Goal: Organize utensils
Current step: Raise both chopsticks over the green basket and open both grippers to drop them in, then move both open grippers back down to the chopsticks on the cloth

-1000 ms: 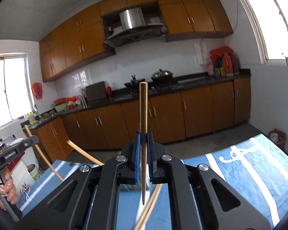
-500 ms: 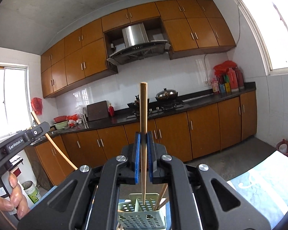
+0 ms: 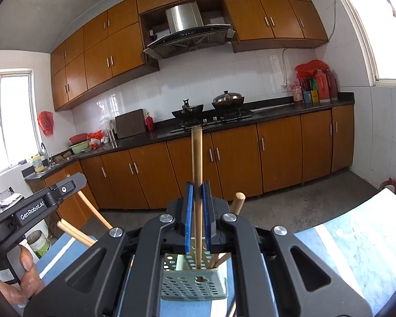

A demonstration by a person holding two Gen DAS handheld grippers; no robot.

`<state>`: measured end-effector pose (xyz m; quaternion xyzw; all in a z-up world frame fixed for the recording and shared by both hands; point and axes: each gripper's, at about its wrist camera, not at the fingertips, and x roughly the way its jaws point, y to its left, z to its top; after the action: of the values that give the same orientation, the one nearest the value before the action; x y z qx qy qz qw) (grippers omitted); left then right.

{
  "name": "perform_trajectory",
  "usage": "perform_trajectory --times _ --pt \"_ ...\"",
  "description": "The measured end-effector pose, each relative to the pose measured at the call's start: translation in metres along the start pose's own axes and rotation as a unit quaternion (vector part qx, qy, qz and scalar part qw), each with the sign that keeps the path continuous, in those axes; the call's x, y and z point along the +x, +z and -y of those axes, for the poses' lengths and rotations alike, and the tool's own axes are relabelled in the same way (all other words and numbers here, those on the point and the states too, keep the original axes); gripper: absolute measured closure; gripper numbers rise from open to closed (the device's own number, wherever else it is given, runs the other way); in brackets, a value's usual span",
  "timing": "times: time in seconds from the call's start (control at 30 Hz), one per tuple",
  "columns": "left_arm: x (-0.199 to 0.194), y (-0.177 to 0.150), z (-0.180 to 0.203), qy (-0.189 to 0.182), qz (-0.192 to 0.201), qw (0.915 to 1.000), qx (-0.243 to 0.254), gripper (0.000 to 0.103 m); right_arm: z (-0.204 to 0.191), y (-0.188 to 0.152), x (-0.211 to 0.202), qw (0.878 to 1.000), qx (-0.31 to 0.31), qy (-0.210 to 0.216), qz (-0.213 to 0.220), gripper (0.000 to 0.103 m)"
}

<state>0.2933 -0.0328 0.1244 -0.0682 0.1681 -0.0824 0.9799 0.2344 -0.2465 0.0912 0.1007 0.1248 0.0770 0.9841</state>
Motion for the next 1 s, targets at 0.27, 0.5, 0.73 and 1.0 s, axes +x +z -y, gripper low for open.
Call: perform_trajectory --times 0.27,0.5,0.73,1.0 --pt "-0.034 0.006 -0.005 0.017 0.009 0.9998 0.003 0.084 0.011 0.006 -0.035 1.000 0.003 -0.017 0.009 0.082" --pt "-0.085 -0.009 -0.019 0.031 0.009 0.9994 0.011 0.076 0.030 -0.014 -0.076 0.999 0.000 -0.048 -0.020 0.082" --pt "-0.105 -0.077 -0.056 0.062 -0.056 0.9963 0.017 0.074 0.053 -0.095 -0.058 0.984 0.015 -0.069 -0.162 0.081" --pt "-0.077 -0.161 -0.100 0.092 -0.173 0.9806 -0.011 0.074 0.031 -0.177 -0.007 0.951 0.034 -0.033 -0.306 0.082"
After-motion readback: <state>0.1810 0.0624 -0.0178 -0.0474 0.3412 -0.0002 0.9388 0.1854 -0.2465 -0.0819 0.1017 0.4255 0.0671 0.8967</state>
